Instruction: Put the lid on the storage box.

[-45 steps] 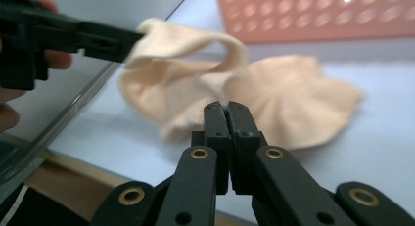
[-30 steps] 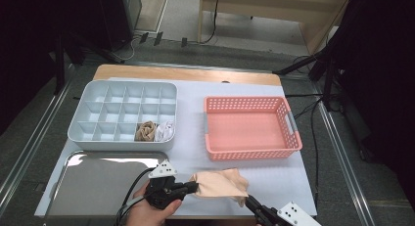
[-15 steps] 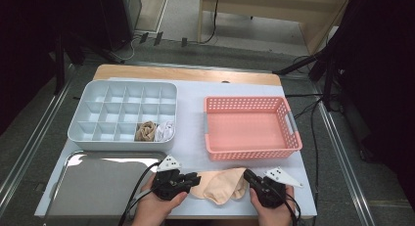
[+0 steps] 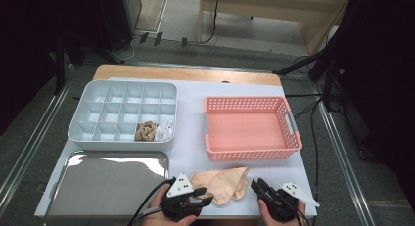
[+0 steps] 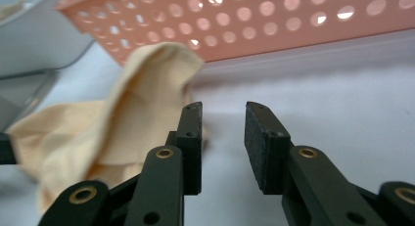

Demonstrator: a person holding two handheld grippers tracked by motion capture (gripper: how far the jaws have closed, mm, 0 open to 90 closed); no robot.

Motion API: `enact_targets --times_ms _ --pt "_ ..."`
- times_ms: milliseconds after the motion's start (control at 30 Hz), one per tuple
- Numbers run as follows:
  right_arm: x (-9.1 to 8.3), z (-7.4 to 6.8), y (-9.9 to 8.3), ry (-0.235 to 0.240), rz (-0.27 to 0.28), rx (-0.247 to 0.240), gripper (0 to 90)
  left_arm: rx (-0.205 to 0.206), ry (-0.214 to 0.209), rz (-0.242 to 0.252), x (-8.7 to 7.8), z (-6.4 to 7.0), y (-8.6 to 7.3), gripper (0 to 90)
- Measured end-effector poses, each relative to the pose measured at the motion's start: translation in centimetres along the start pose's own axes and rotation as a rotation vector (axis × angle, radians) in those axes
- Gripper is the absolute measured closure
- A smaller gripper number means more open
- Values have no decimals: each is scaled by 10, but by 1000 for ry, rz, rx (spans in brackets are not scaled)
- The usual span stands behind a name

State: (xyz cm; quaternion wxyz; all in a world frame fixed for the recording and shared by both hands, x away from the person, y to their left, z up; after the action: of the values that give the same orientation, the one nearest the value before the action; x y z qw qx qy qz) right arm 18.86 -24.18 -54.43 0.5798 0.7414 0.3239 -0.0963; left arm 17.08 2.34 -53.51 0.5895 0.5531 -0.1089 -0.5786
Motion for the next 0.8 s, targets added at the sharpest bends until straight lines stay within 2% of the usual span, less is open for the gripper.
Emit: enact_targets --times_ms 67,167,300,333,400,467,533,600,700,733,800 --pt "-8 -6 -2 21 18 -2 712 22 1 -13 3 3 -3 638" --pt "-10 -15 -7 58 3 -43 739 57 21 -18 7 7 -5 671" --pt "-6 -30 -11 113 -22 -72 773 87 35 -40 13 11 -6 600" --pt "-5 -33 -12 120 -32 -80 788 105 39 -61 15 13 -6 578" --pt "-4 -47 -15 173 -48 -109 800 115 48 -51 16 14 -7 569" --pt "-2 -57 -18 167 -62 -126 778 119 64 -55 16 14 -6 570" --pt "-1 -62 -20 169 -60 -111 736 109 68 -52 15 12 -5 565" --pt "-2 -63 -20 180 -32 -78 700 110 70 -51 14 12 -5 563" --pt "-2 -63 -20 193 -40 -37 656 116 65 -61 14 12 -6 555" --pt "-1 -64 -20 199 -55 -33 670 114 62 -63 15 12 -7 550" --pt "5 -64 -24 195 -96 -27 793 116 68 -67 16 12 -7 531"
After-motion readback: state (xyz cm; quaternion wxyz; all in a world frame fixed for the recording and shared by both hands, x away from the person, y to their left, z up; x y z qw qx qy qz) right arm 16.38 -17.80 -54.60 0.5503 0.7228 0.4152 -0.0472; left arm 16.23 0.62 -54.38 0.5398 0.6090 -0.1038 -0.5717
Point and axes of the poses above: each handheld gripper's, and its own axes: x roughly forward along the jaws, y roughly out of its top, z roughly to its right, the point moved 3 cm from there along x, roughly forward along the jaws, and after that the axes turned 5 degrees about -y, right-handed, at the moved point
